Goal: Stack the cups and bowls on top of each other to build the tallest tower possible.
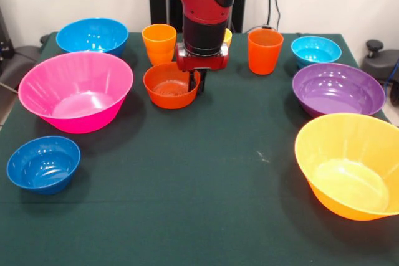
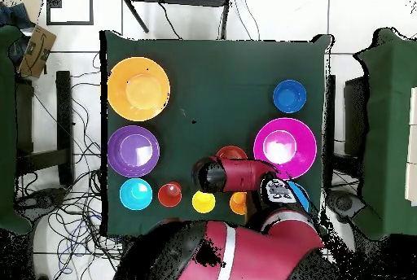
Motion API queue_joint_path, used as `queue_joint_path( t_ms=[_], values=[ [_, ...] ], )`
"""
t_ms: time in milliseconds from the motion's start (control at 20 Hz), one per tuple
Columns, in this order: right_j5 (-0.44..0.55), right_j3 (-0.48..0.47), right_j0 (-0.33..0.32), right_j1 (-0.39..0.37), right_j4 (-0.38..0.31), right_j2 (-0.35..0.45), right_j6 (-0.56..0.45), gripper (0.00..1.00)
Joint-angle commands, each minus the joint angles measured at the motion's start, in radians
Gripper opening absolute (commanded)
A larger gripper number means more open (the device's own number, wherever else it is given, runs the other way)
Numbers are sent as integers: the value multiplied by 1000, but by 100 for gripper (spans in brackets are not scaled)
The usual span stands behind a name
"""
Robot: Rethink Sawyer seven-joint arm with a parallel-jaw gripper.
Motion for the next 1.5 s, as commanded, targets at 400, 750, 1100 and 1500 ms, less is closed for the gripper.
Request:
queue_joint_path(
  t_ms=[400, 750, 1100, 1500],
  values=[
    [-26, -225, 43, 169, 59, 136, 109, 0],
    [16, -304, 44, 186, 66, 168, 77, 0],
    [45, -332, 23, 174, 54, 224, 44, 0],
    [62, -325, 35, 137, 52, 228, 66, 0]
  ],
)
